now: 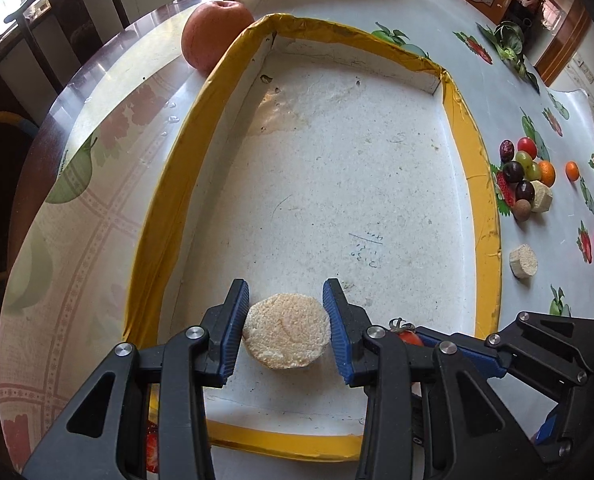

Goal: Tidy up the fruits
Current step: 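Carry the cake slice into the tray and open the left tool while the right tool releases the tomato there, then lift both open tools out of the tray toward the food pile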

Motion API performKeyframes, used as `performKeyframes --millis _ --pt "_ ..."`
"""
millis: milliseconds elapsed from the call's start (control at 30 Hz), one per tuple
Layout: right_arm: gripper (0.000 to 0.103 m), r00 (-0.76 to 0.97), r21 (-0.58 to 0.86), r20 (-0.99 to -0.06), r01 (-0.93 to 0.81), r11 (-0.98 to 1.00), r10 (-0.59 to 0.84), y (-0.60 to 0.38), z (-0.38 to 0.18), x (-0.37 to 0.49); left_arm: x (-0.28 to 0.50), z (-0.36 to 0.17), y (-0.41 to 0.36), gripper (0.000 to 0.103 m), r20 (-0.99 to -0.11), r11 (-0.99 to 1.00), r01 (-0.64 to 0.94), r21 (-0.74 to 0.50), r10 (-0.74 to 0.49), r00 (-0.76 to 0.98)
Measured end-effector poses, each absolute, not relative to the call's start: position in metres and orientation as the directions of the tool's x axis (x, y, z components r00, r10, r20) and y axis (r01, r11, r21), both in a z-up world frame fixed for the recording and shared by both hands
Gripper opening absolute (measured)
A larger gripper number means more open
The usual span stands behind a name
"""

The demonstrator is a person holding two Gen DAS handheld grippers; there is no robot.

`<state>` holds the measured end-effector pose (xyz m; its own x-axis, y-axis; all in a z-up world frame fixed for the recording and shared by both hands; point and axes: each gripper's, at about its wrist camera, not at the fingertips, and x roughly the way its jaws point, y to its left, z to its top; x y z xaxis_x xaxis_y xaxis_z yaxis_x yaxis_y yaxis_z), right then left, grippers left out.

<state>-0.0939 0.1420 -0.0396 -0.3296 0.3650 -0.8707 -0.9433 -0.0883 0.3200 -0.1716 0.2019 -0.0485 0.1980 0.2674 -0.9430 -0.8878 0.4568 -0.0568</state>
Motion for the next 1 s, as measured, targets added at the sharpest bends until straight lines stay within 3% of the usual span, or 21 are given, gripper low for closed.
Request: performKeyframes --millis 100,233,433,633,733,1000 --pt "0.031 -0.323 0.314 -0.882 -0.946 -0.082 0.343 0.143 -0.049 -0.095 -0.169 -0.049 0.2 0.037 -0.942 0.467 -0.883 -0.047 0.275 0.195" --pt "0.033 -0.318 0.312 -0.882 -0.947 -0.076 0.348 0.142 -0.05 -0.095 -0.169 -0.048 0.201 0.053 -0.944 0.459 -0.886 -0.066 0.258 0.204" --pt "0.041 -0.327 0.322 -0.873 -0.944 -0.076 0.361 0.133 -0.037 -0.09 -0.173 -0.034 0.199 0.053 -0.935 0.442 -0.893 -0.087 0.272 0.225" --pt "0.041 -0.334 0.346 -0.84 -0.937 -0.052 0.428 0.104 -0.005 -0.074 -0.173 -0.013 0.191 0.052 -0.921 0.449 -0.888 -0.095 0.298 0.249" --pt "0.046 -0.325 0.362 -0.822 -0.932 -0.012 0.468 0.085 0.007 -0.057 -0.168 -0.005 0.185 0.052 -0.915 0.459 -0.882 -0.108 0.301 0.269" --pt "0.046 -0.255 0.378 -0.816 -0.914 0.145 0.519 0.04 0.014 0.003 -0.139 0.01 0.163 0.052 -0.904 0.521 -0.843 -0.132 0.286 0.318"
